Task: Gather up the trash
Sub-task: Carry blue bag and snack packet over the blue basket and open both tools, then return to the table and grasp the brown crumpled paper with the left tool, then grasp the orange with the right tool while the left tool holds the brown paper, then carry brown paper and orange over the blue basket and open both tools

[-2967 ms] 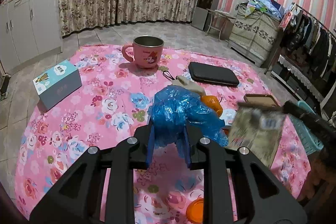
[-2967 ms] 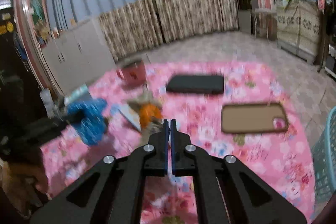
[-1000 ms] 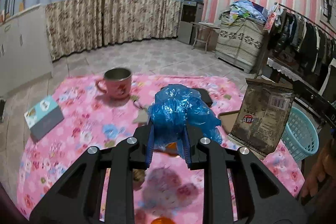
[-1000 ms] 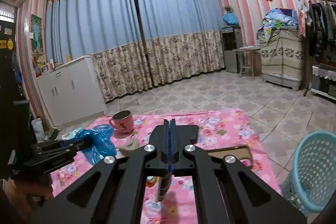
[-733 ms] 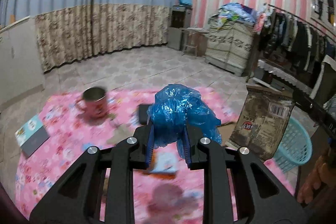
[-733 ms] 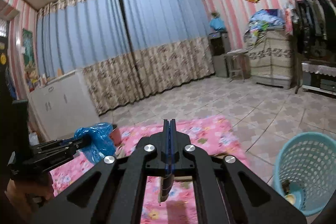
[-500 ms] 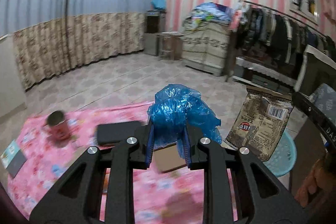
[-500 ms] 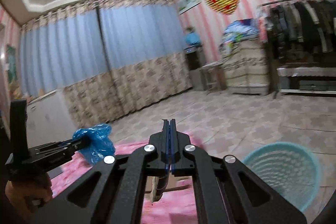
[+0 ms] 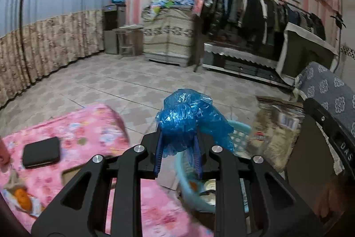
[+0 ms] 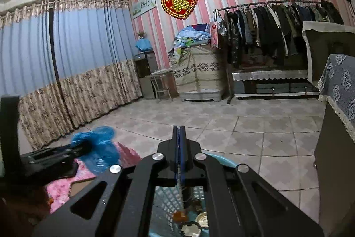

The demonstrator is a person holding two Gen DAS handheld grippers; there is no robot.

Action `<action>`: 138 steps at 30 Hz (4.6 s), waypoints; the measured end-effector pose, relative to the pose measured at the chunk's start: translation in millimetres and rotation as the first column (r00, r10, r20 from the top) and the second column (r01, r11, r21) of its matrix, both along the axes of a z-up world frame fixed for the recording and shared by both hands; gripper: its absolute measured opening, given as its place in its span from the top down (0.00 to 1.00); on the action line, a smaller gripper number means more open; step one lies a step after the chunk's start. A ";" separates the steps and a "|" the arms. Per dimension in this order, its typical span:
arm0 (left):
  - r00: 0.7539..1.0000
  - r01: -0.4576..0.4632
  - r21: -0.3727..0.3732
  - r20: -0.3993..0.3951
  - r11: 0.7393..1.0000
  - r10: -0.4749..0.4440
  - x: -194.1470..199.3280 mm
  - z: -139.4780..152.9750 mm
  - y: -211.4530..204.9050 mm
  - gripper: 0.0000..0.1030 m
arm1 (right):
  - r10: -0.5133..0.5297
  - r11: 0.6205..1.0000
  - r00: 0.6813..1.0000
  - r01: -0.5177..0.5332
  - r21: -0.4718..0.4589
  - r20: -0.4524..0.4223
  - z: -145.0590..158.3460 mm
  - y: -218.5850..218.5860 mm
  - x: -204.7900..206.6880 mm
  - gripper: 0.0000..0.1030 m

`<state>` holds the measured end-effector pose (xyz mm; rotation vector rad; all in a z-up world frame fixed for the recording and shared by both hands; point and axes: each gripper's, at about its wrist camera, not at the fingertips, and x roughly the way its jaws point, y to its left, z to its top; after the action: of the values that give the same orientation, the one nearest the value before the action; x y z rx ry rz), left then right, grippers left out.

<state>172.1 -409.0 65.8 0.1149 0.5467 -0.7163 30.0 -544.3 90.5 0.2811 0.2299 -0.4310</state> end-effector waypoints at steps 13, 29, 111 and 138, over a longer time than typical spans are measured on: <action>0.997 0.057 0.043 -0.055 0.997 -0.054 10.8 -37.4 -56.1 0.75 | -0.028 0.999 1.000 0.028 0.042 -0.011 -9.3 -24.9 4.3 0.99; 0.999 0.000 0.037 -0.047 0.999 0.002 9.9 -31.4 -36.4 0.45 | -0.032 0.999 0.998 0.033 0.016 -0.049 -11.0 -16.0 11.7 0.97; 0.774 -0.592 0.104 -0.203 0.799 0.600 71.0 -93.9 445.2 0.60 | 0.657 0.734 0.595 -0.645 0.213 -0.464 -140.8 426.2 253.8 0.61; 0.811 -0.572 0.062 -0.103 0.818 0.576 36.3 -63.0 423.2 0.60 | 0.663 0.733 0.710 -0.681 0.010 -0.238 -38.9 352.9 157.3 0.61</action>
<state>208.4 14.2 2.7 -0.0707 0.6632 -0.1177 187.3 -191.4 51.7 0.0508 0.5186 0.2690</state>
